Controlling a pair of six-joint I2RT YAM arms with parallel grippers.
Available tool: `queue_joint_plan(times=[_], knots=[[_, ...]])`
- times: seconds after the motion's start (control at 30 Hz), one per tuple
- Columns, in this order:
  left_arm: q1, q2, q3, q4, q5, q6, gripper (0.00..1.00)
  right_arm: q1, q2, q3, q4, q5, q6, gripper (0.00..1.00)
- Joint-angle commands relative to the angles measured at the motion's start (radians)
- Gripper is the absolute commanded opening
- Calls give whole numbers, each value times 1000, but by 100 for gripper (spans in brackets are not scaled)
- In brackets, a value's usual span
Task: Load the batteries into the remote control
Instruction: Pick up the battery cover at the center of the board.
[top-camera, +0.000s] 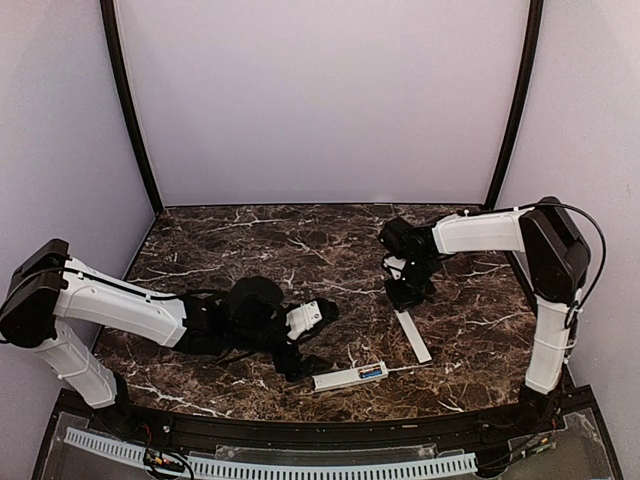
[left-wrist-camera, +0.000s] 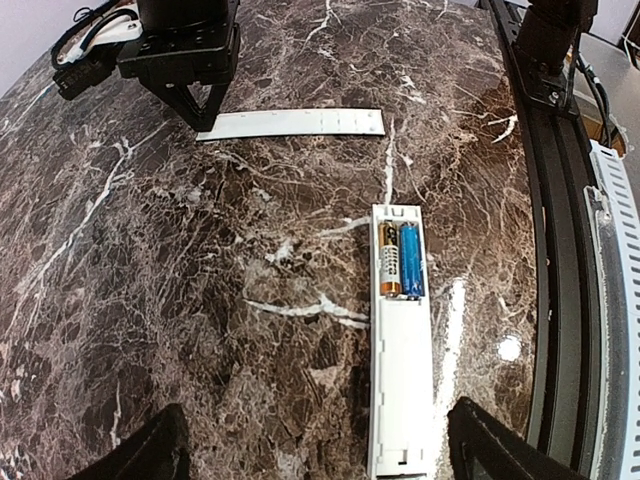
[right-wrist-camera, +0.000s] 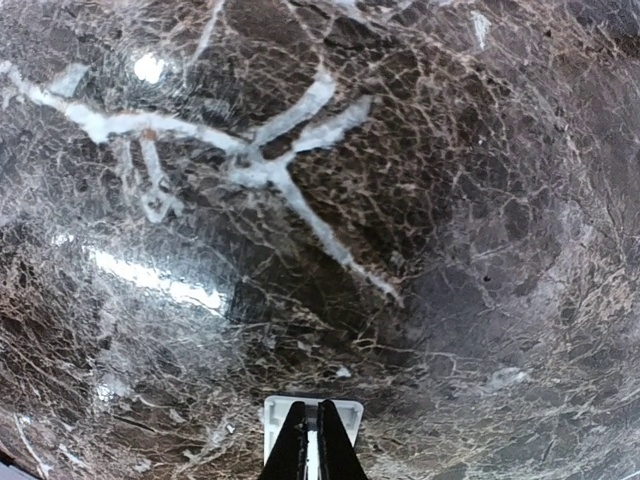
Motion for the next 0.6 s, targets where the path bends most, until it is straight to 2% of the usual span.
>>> queue_joint_plan(times=[0.0, 0.37, 0.57], knots=[[7, 0, -14, 13, 22, -7, 89, -4, 11, 4, -10, -6, 3, 4], [10, -14, -21, 9, 19, -8, 89, -2, 4, -42, -2, -16, 12, 5], [12, -8, -22, 11, 19, -6, 89, 3, -10, -68, 0, 6, 14, 1]])
